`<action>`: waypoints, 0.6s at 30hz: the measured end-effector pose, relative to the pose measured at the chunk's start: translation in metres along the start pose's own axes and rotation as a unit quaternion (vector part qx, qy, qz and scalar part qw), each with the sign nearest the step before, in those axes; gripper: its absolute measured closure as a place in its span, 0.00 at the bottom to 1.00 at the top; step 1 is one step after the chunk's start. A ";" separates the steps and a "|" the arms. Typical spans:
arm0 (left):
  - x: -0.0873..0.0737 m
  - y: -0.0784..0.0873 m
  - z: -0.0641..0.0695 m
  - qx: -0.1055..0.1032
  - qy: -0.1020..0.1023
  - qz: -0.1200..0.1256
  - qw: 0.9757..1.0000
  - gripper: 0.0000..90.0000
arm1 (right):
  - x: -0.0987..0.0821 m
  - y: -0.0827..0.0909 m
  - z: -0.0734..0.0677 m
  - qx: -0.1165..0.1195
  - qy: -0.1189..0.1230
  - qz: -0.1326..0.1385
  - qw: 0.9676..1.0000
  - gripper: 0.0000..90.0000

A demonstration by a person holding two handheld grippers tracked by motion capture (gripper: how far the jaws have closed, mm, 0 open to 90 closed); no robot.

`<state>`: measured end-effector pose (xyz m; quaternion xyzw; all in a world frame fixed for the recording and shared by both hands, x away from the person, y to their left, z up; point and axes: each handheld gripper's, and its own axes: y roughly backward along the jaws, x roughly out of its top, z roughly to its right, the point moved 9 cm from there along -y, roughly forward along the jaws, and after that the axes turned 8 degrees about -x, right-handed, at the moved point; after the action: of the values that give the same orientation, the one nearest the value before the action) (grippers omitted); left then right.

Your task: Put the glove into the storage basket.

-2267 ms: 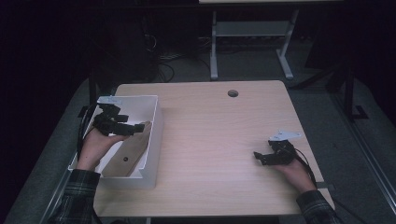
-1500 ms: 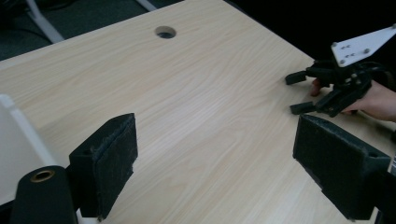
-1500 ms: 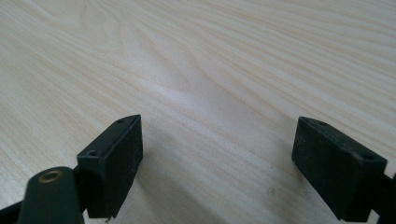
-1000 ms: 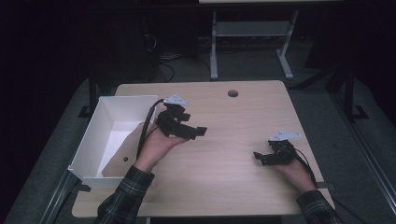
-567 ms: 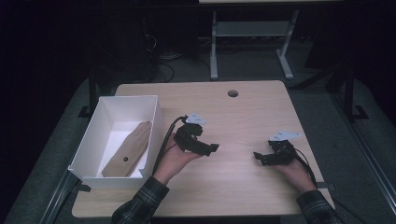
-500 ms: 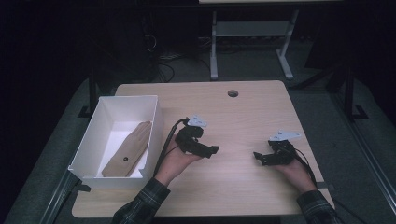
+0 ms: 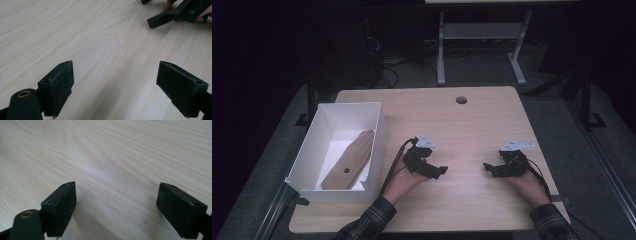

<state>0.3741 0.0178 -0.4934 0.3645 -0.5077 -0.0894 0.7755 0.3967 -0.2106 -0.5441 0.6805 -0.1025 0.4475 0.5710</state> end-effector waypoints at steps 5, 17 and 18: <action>-0.011 -0.008 -0.002 0.000 -0.005 -0.008 1.000 0.15 | 0.000 0.000 0.000 0.000 0.000 0.000 1.000 0.18; -0.032 -0.018 -0.008 0.012 -0.016 -0.018 1.000 0.15 | 0.000 0.000 0.000 -0.001 0.002 0.002 1.000 0.18; -0.033 -0.019 -0.008 0.013 -0.017 -0.017 1.000 0.15 | 0.000 0.000 0.000 -0.001 0.002 0.002 1.000 0.18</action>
<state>0.3696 0.0248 -0.5311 0.3819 -0.5157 -0.1019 0.7601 0.3972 -0.2108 -0.5441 0.6790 -0.1026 0.4501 0.5708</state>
